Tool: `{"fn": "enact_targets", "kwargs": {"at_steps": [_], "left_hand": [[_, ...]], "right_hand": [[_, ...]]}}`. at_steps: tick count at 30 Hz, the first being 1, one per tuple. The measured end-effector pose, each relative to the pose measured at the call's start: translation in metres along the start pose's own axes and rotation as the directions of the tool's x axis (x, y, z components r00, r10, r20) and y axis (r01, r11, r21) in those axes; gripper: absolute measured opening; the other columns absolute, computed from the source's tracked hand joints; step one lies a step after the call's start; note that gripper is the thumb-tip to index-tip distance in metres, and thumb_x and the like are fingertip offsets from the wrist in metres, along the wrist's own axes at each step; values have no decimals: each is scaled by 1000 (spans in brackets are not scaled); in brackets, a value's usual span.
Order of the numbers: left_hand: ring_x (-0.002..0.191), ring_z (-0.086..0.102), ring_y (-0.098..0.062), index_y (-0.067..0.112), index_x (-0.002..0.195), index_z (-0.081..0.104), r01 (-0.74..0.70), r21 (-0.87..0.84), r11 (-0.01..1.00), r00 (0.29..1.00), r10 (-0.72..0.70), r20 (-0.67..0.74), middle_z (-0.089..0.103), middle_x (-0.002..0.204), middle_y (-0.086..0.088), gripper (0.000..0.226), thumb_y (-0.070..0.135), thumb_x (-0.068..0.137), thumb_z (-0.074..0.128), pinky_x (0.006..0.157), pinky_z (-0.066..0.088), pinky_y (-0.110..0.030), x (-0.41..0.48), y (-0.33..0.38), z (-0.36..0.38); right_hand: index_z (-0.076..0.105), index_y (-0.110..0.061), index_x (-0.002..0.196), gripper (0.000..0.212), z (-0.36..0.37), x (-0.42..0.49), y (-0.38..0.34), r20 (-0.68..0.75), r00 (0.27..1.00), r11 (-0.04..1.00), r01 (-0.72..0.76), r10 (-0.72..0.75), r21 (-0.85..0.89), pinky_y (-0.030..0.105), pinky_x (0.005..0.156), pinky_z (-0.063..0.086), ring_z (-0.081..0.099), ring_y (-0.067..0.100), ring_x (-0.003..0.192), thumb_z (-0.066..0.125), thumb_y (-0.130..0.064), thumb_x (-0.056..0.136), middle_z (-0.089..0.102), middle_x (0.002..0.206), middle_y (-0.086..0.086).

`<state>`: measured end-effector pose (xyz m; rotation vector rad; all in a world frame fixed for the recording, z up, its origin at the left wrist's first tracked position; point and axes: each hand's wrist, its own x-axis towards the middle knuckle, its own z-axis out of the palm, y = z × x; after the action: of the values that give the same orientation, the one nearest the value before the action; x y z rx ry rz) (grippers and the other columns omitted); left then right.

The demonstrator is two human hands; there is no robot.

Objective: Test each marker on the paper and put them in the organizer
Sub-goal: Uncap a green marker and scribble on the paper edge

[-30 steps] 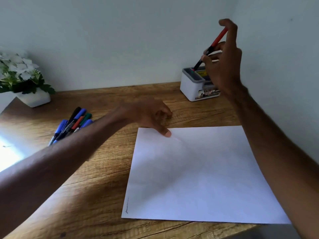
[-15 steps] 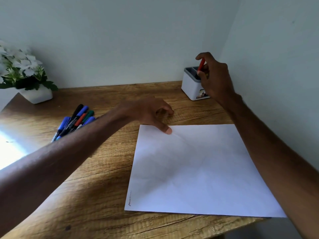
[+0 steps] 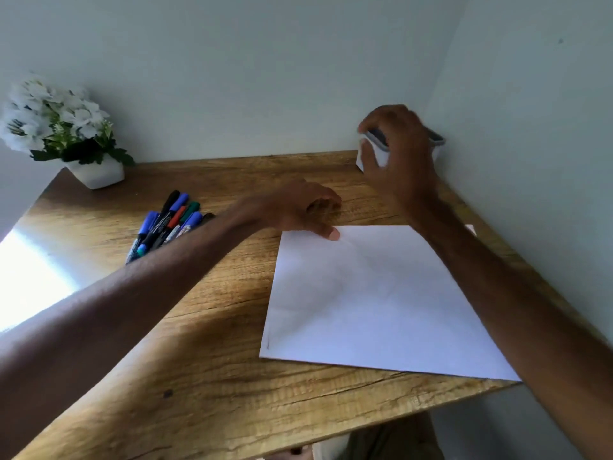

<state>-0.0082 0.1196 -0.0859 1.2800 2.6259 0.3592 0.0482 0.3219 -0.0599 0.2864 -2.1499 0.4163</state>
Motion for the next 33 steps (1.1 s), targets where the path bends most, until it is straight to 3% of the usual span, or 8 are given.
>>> {"fn": "enact_targets", "kwargs": {"at_steps": [5,9,15,18,21,27,30,33], "left_hand": [[123,62,-23,18,126,67,-90,14,996,958,90,-273,66,136,-2,42,46,97,57,100,50,-40,-37,-6,14],[116,67,-20,19,118,73,98,5,995,878,-84,-471,72,130,1,24,15,97,63,96,53,-35,-90,-25,3],[83,68,-3,21,106,79,257,-217,942,620,-333,-710,77,96,9,18,15,97,64,76,42,-5,-146,-72,0],[80,68,-4,22,100,79,293,-286,912,560,-407,-722,76,92,12,15,17,96,65,76,51,-13,-162,-85,-6],[79,66,-2,23,100,79,320,-302,898,567,-437,-699,75,92,13,14,19,95,66,74,51,-16,-171,-91,-9],[75,60,20,21,100,79,255,-305,918,618,-397,-679,71,87,19,15,16,95,65,71,44,-1,-170,-83,0],[86,62,8,19,108,77,182,-276,944,659,-325,-678,70,97,18,18,12,96,65,79,44,-3,-169,-70,4],[103,63,-3,15,122,71,107,-236,966,714,-240,-658,71,117,9,31,5,95,60,86,46,-6,-168,-59,3]], "right_hand": [[75,-16,95,10,15,-31,-46,317,948,986,-38,-15,160,39,73,60,69,14,80,71,-11,87,76,92,-2],[78,-16,96,13,24,-44,-72,478,876,957,-77,-69,279,16,65,55,67,4,73,75,-7,87,77,90,-5],[79,-10,98,17,55,-42,-123,548,798,891,-32,-250,453,2,67,44,69,5,78,77,-1,84,78,92,-2],[76,-14,114,31,72,-34,-143,569,731,879,86,-376,469,16,83,54,70,10,96,79,-4,84,77,110,1],[73,-16,121,36,83,-28,-155,592,663,877,227,-458,423,38,90,59,70,18,106,76,-5,87,74,118,4],[69,-23,129,53,82,-24,-150,668,541,858,372,-510,353,44,84,60,69,24,108,77,3,83,68,128,4],[71,-21,126,43,72,-20,-142,637,557,846,360,-533,393,43,74,60,69,25,94,73,2,89,69,116,6],[71,-17,115,29,58,-15,-132,563,671,862,250,-482,440,38,73,55,64,16,87,72,-1,91,67,104,3]]}}
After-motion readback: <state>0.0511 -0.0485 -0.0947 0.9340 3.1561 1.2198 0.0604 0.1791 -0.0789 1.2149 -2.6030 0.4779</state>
